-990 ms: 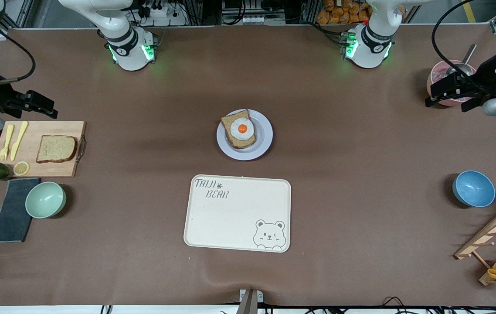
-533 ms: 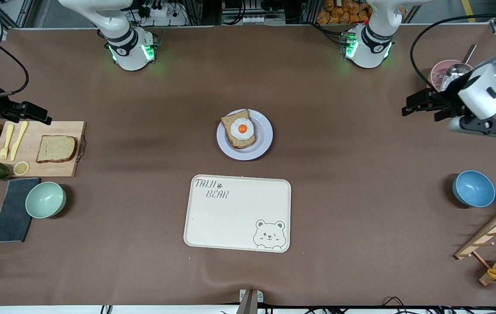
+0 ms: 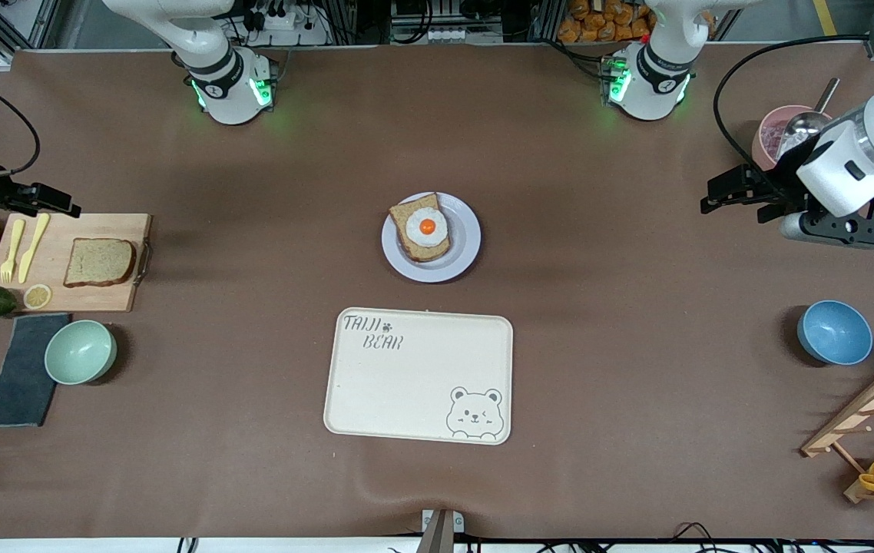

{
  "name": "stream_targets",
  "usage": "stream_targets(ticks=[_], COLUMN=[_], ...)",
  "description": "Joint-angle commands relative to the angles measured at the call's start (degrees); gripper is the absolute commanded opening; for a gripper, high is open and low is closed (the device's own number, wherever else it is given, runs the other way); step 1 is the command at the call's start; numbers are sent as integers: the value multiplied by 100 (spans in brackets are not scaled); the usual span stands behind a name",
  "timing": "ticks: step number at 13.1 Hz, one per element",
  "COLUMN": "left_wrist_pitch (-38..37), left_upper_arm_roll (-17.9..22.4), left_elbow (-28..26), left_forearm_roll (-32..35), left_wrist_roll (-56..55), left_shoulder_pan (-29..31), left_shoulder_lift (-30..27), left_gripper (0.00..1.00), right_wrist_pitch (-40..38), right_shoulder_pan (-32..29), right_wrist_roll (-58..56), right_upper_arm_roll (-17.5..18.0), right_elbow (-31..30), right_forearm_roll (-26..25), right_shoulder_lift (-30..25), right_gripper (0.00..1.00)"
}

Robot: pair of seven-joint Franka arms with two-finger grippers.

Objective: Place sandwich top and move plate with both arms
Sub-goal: 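Move the right gripper toward the bread slice on the wooden board, then lower the right gripper and grasp the bread slice on the board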

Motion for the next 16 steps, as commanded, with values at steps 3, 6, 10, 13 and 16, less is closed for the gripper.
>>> stream_targets(ticks=[3, 6, 10, 13, 16], left_wrist_pitch=[7, 51, 122, 122, 130], left_upper_arm_roll=[-34, -103, -139, -157, -157], left_elbow=[-12, 171, 462, 480, 480], left_forearm_roll=[-12, 233, 322, 348, 357], left_wrist_roll=[1, -25, -96, -96, -140], left_shoulder_pan=[18, -122, -167, -228, -343], left_shoulder_lift=[10, 211, 608, 617, 687], left_gripper=[100, 100, 100, 100, 100], right_wrist_pitch=[767, 963, 946, 937, 954], right_shoulder_pan=[12, 3, -163, -217, -251], right_wrist_roll=[-1477, -2636, -3852, -3968, -4177], right_upper_arm_roll=[-648, -955, -1203, -1334, -1379], right_elbow=[-104, 184, 844, 1187, 1285], right_forearm_roll=[449, 1361, 2364, 2602, 2962], right_shoulder_lift=[742, 1593, 2588, 3063, 3406], right_gripper=[77, 72, 68, 68, 64])
